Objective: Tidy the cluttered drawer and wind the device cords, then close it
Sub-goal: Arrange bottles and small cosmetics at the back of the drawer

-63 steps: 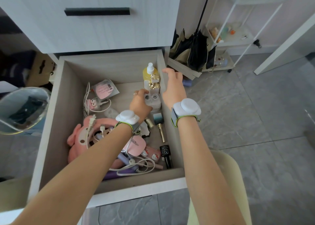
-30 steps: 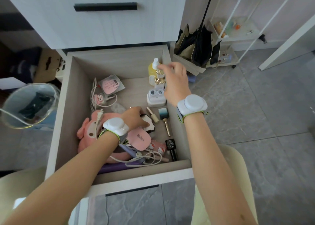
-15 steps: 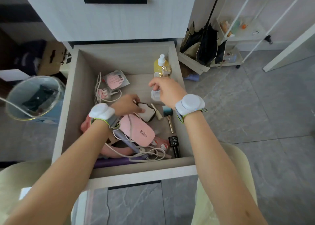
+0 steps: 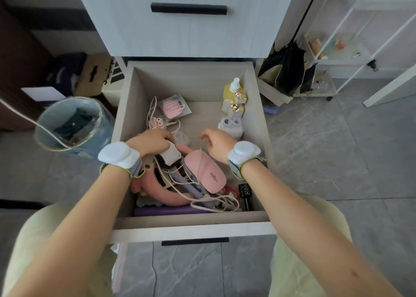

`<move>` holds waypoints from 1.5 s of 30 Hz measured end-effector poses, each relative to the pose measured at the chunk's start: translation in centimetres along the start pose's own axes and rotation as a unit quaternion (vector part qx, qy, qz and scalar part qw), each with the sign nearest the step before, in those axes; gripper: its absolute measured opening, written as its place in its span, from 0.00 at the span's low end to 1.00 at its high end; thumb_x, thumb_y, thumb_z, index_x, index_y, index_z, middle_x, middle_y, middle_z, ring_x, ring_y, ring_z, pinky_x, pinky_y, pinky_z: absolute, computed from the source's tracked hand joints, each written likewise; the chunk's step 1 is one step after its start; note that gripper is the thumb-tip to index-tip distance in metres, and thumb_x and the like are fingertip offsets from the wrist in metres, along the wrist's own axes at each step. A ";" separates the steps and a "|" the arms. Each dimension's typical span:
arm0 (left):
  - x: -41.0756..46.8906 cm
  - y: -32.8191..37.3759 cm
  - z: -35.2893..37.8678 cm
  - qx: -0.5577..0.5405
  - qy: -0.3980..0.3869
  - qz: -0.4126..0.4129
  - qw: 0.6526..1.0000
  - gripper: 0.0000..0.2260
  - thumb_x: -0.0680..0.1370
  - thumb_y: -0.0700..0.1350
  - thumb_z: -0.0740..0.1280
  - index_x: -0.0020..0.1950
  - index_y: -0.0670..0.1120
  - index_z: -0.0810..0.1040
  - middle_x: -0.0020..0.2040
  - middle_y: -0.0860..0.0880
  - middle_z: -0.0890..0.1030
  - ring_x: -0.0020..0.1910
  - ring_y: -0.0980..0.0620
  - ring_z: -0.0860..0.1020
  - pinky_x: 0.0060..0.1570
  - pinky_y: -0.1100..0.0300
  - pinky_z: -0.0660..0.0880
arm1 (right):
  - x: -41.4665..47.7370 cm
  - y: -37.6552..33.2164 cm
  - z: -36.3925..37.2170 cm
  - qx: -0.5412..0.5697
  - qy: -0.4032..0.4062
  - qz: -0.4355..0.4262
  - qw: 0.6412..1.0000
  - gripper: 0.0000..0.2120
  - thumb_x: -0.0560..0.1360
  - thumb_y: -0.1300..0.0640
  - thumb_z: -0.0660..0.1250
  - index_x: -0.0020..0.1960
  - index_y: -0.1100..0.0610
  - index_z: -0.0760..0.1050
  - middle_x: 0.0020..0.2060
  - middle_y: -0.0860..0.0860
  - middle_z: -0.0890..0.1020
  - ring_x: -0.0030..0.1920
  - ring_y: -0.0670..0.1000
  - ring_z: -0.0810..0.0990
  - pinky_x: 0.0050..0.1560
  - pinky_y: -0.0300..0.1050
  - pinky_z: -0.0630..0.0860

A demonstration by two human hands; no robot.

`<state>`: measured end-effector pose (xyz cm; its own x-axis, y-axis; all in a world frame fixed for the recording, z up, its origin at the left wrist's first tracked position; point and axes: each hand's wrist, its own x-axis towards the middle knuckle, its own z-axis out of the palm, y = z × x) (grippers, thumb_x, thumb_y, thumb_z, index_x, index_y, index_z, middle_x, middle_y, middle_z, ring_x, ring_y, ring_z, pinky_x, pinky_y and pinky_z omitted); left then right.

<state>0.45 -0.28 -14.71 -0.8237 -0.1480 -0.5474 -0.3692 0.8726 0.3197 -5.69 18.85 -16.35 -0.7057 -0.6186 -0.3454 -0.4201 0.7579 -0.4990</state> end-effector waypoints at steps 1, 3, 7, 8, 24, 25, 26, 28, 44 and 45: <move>0.1 0.0 0.3 0.022 0.007 -0.004 1.000 0.17 0.74 0.45 0.59 0.61 0.52 0.77 0.64 0.44 0.75 0.65 0.43 0.70 0.64 0.55 0.67 | 0.4 0.0 0.5 0.022 0.001 0.016 1.000 0.17 0.77 0.63 0.57 0.65 0.57 0.70 0.58 0.55 0.78 0.58 0.56 0.76 0.53 0.44 0.71; 0.0 -0.3 1.0 0.051 0.039 -0.011 0.998 0.16 0.74 0.49 0.58 0.58 0.52 0.78 0.63 0.42 0.74 0.65 0.41 0.68 0.65 0.51 0.67 | 1.7 -0.8 1.6 0.051 0.011 0.047 0.998 0.16 0.78 0.62 0.57 0.65 0.58 0.71 0.58 0.55 0.78 0.59 0.56 0.76 0.54 0.43 0.70; -0.1 0.7 2.2 0.065 0.109 0.007 0.992 0.10 0.77 0.51 0.59 0.46 0.48 0.77 0.55 0.42 0.78 0.57 0.43 0.74 0.56 0.54 0.69 | 4.5 -2.5 2.8 0.104 0.022 0.086 0.991 0.18 0.78 0.56 0.62 0.66 0.62 0.71 0.61 0.59 0.77 0.61 0.58 0.76 0.60 0.47 0.72; -0.1 0.8 2.3 0.068 0.116 0.009 0.991 0.10 0.77 0.50 0.59 0.47 0.48 0.78 0.53 0.42 0.79 0.55 0.43 0.75 0.55 0.54 0.69 | 5.2 -3.1 3.1 0.120 0.021 0.091 0.988 0.20 0.77 0.54 0.63 0.66 0.62 0.71 0.61 0.59 0.77 0.61 0.59 0.76 0.60 0.48 0.72; 0.4 1.3 3.4 0.064 0.176 0.025 0.982 0.12 0.76 0.50 0.62 0.54 0.44 0.74 0.53 0.44 0.79 0.52 0.44 0.77 0.51 0.55 0.70 | 4.2 -2.9 0.3 0.086 0.074 0.062 0.992 0.20 0.74 0.64 0.61 0.66 0.57 0.63 0.47 0.55 0.76 0.48 0.57 0.77 0.44 0.45 0.70; 0.5 1.3 3.4 0.066 0.184 0.032 0.980 0.13 0.76 0.51 0.62 0.56 0.44 0.74 0.54 0.44 0.79 0.53 0.43 0.77 0.53 0.53 0.70 | 3.7 -2.5 -0.6 0.091 0.072 0.055 0.992 0.23 0.75 0.63 0.61 0.68 0.55 0.62 0.51 0.56 0.76 0.49 0.58 0.77 0.45 0.46 0.72; 0.5 1.4 3.4 0.063 0.189 0.045 0.979 0.15 0.78 0.52 0.60 0.58 0.43 0.74 0.56 0.43 0.78 0.55 0.43 0.76 0.55 0.52 0.69 | 3.1 -2.2 -1.5 0.097 0.068 0.046 0.992 0.24 0.75 0.63 0.61 0.69 0.53 0.62 0.55 0.56 0.76 0.51 0.58 0.77 0.49 0.46 0.73; 0.4 1.8 3.2 0.020 0.192 0.101 0.976 0.19 0.80 0.53 0.58 0.65 0.42 0.71 0.62 0.42 0.75 0.60 0.42 0.73 0.59 0.51 0.68 | 1.6 -1.5 -2.7 0.115 0.060 0.020 0.991 0.19 0.76 0.63 0.61 0.66 0.53 0.68 0.60 0.54 0.75 0.56 0.54 0.75 0.57 0.44 0.71; -0.1 4.3 3.8 -0.215 0.148 0.235 0.936 0.15 0.82 0.42 0.56 0.67 0.39 0.72 0.60 0.40 0.78 0.57 0.45 0.77 0.52 0.63 0.67 | -1.6 -1.3 -0.5 0.191 0.090 0.049 0.976 0.22 0.74 0.61 0.67 0.66 0.60 0.65 0.62 0.58 0.70 0.62 0.57 0.72 0.62 0.45 0.69; 0.0 4.1 4.1 -0.199 0.140 0.235 0.941 0.16 0.82 0.43 0.56 0.66 0.38 0.72 0.61 0.40 0.78 0.59 0.45 0.76 0.53 0.64 0.66 | -1.9 -1.2 -0.2 0.141 0.085 0.080 0.983 0.25 0.74 0.58 0.67 0.68 0.60 0.63 0.64 0.58 0.68 0.63 0.58 0.71 0.62 0.47 0.68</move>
<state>0.71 5.23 -16.51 -0.9967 0.0450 -0.0670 -0.0230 0.6370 0.7705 -3.96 19.14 -14.90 -0.8449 -0.4345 -0.3120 -0.1384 0.7410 -0.6571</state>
